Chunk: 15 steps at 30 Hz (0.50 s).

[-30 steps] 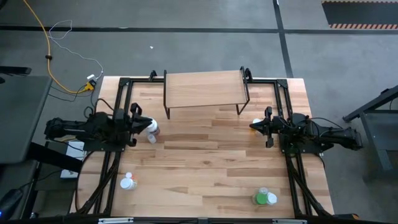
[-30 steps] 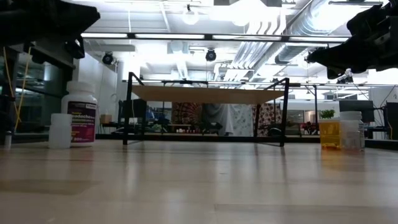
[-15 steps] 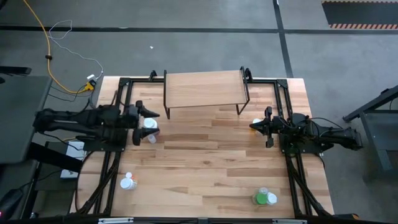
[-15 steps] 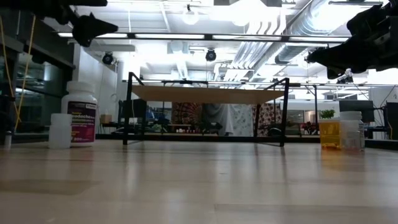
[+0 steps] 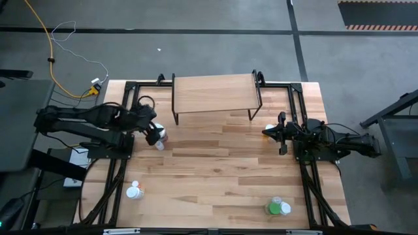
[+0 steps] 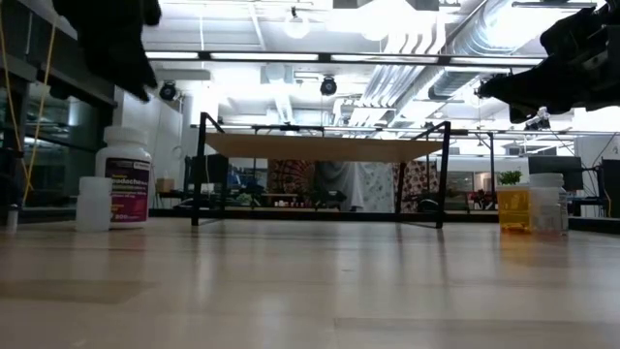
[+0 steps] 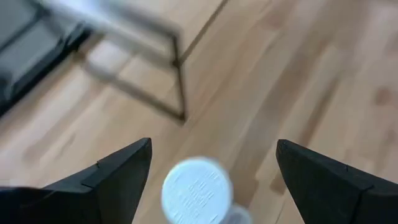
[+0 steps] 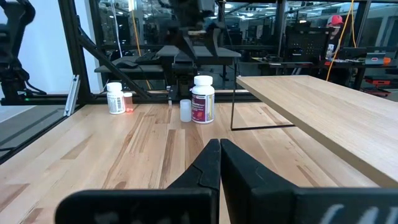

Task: Pick and place medicine bottles onto shelf by color
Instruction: Put the white purple pill bottle on the shelf

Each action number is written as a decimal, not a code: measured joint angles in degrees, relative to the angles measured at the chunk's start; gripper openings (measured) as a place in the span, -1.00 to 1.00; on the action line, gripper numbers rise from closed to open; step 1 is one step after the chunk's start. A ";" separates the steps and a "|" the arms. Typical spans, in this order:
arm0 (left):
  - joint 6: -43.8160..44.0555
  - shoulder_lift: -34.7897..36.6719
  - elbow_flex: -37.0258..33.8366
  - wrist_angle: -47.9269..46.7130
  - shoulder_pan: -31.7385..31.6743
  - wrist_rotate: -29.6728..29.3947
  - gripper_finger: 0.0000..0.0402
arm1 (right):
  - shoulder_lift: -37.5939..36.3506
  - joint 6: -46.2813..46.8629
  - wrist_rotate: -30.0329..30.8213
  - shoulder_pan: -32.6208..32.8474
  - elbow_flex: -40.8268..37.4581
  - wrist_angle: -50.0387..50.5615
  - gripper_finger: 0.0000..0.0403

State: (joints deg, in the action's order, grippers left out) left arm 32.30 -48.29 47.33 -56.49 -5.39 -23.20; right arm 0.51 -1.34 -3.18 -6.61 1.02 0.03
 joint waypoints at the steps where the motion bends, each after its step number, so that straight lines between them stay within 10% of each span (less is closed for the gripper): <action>1: 2.16 -0.82 0.00 -0.90 -0.70 0.07 0.67 | 0.00 0.00 -0.01 0.02 0.00 0.00 -1.00; 15: 5.72 -8.29 0.00 -2.49 -8.54 7.88 0.67 | 0.00 0.02 0.00 0.02 0.00 0.00 -1.00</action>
State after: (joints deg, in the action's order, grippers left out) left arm 38.02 -56.58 47.33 -58.98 -13.93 -15.32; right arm 0.51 -1.33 -3.18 -6.59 1.02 0.03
